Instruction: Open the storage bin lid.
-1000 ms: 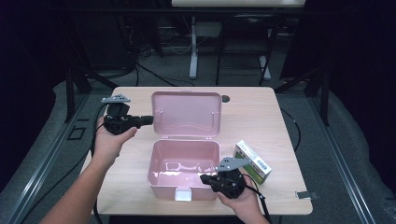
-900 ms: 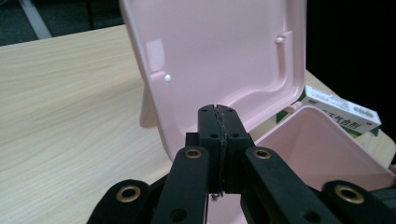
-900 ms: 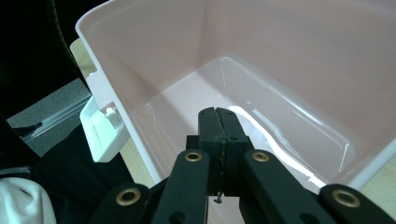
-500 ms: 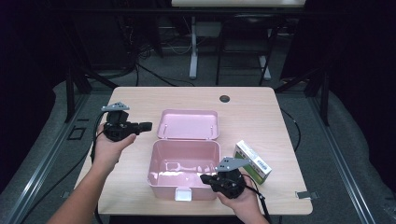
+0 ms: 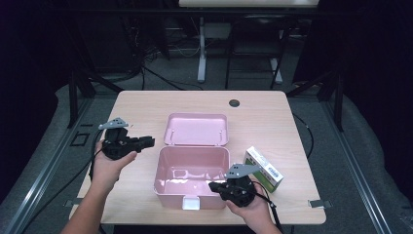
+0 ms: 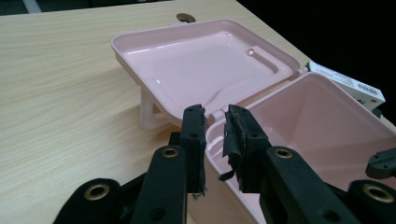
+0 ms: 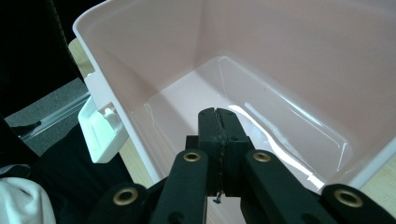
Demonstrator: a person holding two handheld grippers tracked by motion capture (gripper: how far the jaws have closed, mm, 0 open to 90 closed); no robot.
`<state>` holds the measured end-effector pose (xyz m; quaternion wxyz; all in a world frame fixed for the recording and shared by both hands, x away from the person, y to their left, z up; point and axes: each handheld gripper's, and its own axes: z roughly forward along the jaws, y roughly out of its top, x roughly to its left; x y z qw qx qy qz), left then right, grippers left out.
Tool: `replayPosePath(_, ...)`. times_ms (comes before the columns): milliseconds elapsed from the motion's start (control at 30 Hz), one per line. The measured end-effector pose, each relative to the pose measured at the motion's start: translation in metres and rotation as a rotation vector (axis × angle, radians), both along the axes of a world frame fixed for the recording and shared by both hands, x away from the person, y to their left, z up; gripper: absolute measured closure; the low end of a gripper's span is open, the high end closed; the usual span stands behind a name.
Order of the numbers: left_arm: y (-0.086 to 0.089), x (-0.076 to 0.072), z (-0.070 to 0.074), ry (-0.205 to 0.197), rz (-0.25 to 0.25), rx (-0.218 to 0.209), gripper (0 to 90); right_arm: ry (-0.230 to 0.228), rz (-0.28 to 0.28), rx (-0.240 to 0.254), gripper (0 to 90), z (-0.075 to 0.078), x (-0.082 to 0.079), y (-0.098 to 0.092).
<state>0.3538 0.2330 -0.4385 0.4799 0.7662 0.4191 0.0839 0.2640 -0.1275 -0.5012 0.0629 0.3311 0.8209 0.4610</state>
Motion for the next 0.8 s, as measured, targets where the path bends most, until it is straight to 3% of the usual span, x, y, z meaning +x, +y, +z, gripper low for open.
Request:
replayPosePath(167,0.003,-0.006,-0.002,0.011,-0.034,0.037,68.1,0.003,-0.007,-0.003,87.5,0.004,0.001,-0.004)
replayPosePath(333,0.005,-0.012,-0.002,-0.006,-0.044,0.018,64.4,-0.008,-0.020,0.002,86.6,0.014,0.001,-0.009)
replayPosePath(633,0.004,-0.020,-0.008,-0.004,-0.082,0.067,56.4,-0.022,-0.027,-0.024,81.8,0.033,0.003,-0.016)
replayPosePath(800,0.007,-0.025,-0.010,-0.019,-0.078,0.089,53.3,-0.033,-0.024,-0.036,77.3,0.043,0.003,-0.019)
